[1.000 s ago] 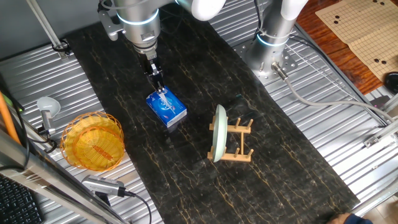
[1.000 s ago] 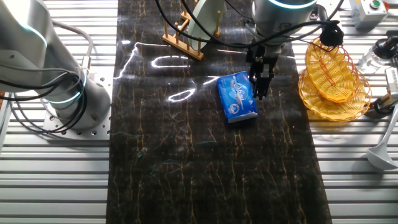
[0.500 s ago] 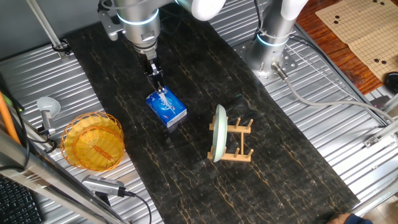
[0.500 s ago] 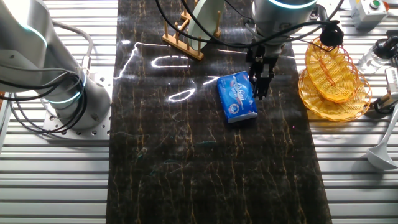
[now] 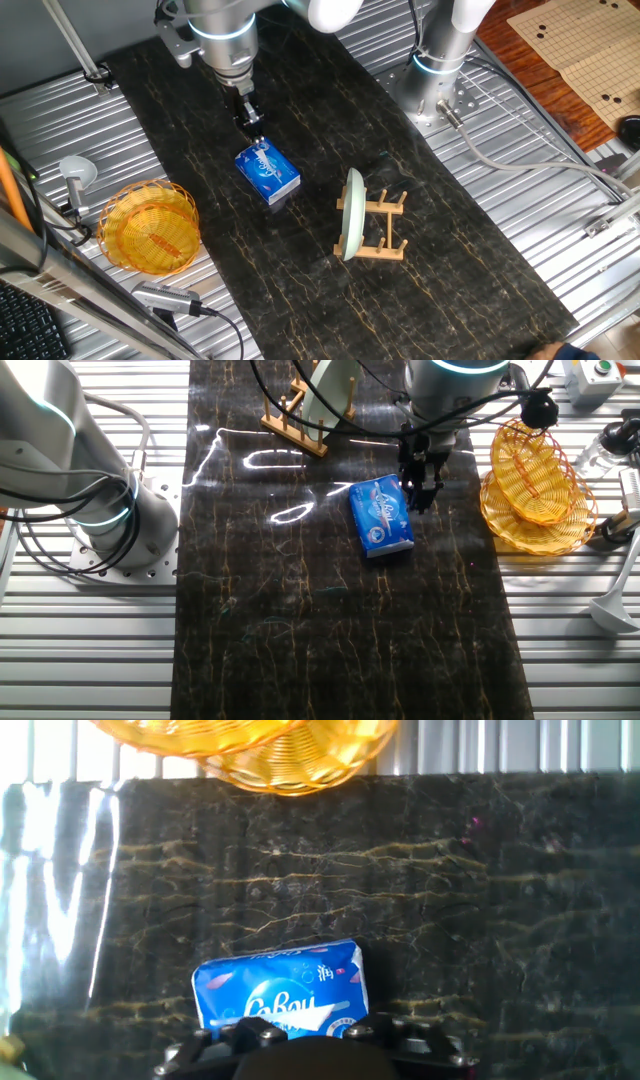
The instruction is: Take the dish off the dish rack
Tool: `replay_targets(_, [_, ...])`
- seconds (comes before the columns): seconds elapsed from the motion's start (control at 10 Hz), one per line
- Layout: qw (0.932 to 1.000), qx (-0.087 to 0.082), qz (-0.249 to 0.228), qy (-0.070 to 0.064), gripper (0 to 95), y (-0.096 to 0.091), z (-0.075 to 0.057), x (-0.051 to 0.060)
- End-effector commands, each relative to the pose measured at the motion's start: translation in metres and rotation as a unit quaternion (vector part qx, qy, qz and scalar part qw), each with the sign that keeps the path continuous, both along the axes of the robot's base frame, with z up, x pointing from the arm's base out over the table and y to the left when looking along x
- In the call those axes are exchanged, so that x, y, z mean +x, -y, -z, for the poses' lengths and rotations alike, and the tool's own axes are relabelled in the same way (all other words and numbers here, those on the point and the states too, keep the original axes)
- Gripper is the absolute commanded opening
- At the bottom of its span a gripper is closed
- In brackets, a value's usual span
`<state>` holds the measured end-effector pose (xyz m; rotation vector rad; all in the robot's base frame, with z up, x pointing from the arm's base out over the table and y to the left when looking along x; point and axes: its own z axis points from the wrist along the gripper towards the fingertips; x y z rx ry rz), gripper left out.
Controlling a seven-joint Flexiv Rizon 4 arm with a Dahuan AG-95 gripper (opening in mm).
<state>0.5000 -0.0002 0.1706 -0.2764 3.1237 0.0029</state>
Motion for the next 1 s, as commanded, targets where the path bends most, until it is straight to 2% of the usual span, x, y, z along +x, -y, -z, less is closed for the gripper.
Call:
replay_targets(0.1, [0.9951,0.001,-0.099,0.000,0.0,-0.0003,-0.0001,0.0002])
replay_targets(1.0, [0.9952,0.001,-0.097,-0.003,0.0,-0.0002,-0.0001,0.0004])
